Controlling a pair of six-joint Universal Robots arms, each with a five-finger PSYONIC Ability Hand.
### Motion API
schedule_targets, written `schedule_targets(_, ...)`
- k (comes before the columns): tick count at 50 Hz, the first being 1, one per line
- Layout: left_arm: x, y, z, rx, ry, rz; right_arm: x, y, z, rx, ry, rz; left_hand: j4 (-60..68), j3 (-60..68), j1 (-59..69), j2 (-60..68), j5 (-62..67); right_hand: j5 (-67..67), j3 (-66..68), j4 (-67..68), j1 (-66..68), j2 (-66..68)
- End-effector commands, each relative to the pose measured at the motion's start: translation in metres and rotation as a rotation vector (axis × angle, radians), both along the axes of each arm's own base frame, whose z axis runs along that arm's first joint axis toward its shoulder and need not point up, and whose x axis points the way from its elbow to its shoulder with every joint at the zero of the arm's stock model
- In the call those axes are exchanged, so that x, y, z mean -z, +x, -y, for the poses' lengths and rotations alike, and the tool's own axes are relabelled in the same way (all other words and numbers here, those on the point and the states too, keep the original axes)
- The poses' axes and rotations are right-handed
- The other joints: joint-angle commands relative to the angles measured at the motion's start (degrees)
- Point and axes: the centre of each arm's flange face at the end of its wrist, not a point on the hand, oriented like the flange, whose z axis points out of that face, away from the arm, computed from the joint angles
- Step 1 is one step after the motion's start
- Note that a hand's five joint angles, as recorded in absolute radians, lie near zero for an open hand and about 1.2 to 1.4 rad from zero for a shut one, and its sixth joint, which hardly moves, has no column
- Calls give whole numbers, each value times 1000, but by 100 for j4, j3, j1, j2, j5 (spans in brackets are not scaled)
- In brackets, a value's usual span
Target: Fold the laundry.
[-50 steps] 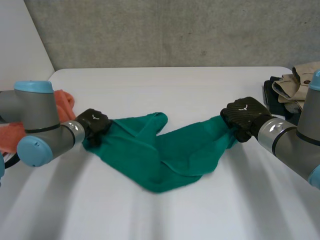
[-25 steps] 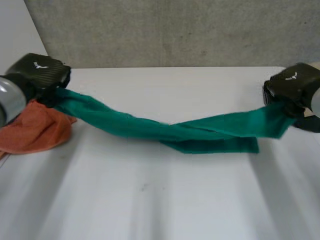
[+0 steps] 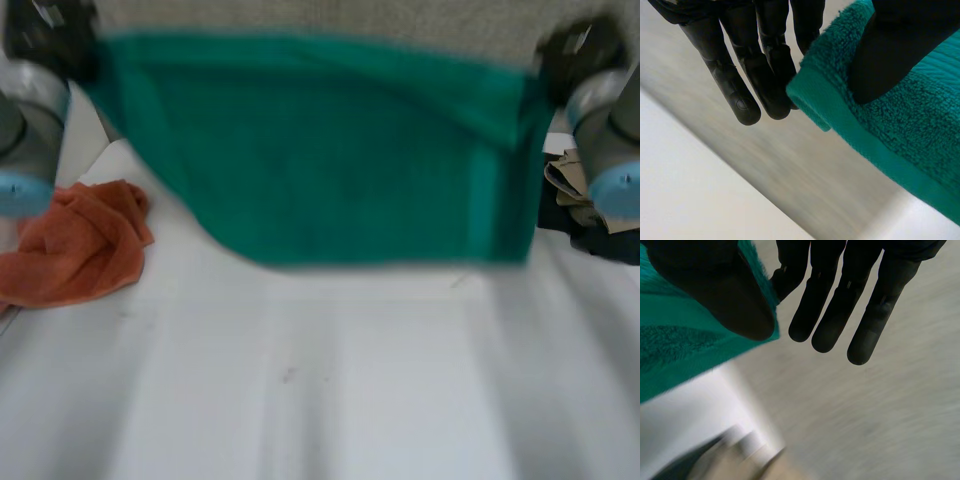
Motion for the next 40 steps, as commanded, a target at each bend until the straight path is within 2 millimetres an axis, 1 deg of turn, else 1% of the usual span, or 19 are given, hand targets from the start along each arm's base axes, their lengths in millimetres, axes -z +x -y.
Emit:
schedule_targets(1,-65,-1,-6,76,-271,-203,-70,-2,-1,-86,-404,198,1125,1180,1442,1159,1400,1346,1198,1148,1641,1283)
schedule_targets(5,-47,-5,-11,106,-197,-188,-48,1,-6,-132,-327,161,1125,1180,1442,1159,1400,1346,1198,1148,1641,1283)
schedule_targets(6,-35,-3,-12,104,-160,-180,-38,2,-7,-145,-288,150,1125,1180,1442,1159,1400,1346,1198,1148,1641,1283)
schedule_targets(9,-13,-1,-12,100,-96,-170,-17,2,-8,-152,-212,132,1125,1180,1442,1159,1400,1346,1198,1148,1641,1283)
schedule_targets(10,5,0,-13,96,-44,-158,0,3,-8,-153,-149,120,1125,1180,1442,1159,1400,1346,1198,1148,1641,1283)
schedule_targets(13,36,-2,-18,100,43,-146,29,3,-8,-161,-43,100,1125,1180,1442,1159,1400,1346,1198,1148,1641,1283)
schedule_targets(14,58,-4,-23,103,109,-135,48,3,-10,-171,30,88,1125,1180,1442,1159,1400,1346,1198,1148,1641,1283)
schedule_targets(17,96,-7,-33,117,217,-113,83,4,-13,-187,151,68,1125,1180,1442,1159,1400,1346,1198,1148,1641,1283)
schedule_targets(18,122,-9,-41,127,287,-91,105,4,-17,-194,232,55,1125,1180,1442,1159,1400,1346,1198,1148,1641,1283)
schedule_targets(20,147,-9,-49,130,348,-68,128,3,-22,-198,317,39,1125,1180,1442,1159,1400,1346,1198,1148,1641,1283)
schedule_targets(21,170,-9,-56,132,402,-42,147,3,-26,-194,387,17,1125,1180,1442,1159,1400,1346,1198,1148,1641,1283)
schedule_targets(24,195,-6,-67,124,468,-3,168,0,-30,-182,471,-20,1125,1180,1442,1159,1400,1346,1198,1148,1641,1283)
schedule_targets(25,207,-4,-73,116,507,23,178,-5,-32,-165,519,-40,1125,1180,1442,1159,1400,1346,1198,1148,1641,1283)
schedule_targets(28,214,0,-88,111,560,74,181,-13,-36,-138,578,-50,1125,1180,1442,1159,1400,1346,1198,1148,1641,1283)
schedule_targets(29,215,0,-91,111,571,86,181,-15,-36,-131,584,-45,860,916,1177,894,1135,1077,929,880,1373,1014)
schedule_targets(30,214,0,-94,110,578,96,179,-16,-36,-128,587,-39,441,497,758,475,716,458,310,261,754,395)
schedule_targets(31,211,1,-100,111,591,121,175,-17,-35,-119,582,-23,-462,-407,-145,-429,-187,-947,-1095,-1144,-651,-1010)
schedule_targets(35,196,2,-111,105,595,159,162,-19,-36,-108,563,19,-3759,-3703,-3441,-3725,-3483,-3646,-3794,-3844,-3351,-3709)
schedule_targets(40,172,4,-120,108,584,159,142,-25,-39,-92,529,48,-4558,-4502,-4241,-4524,-4283,-4325,-4473,-4522,-4029,-4388)
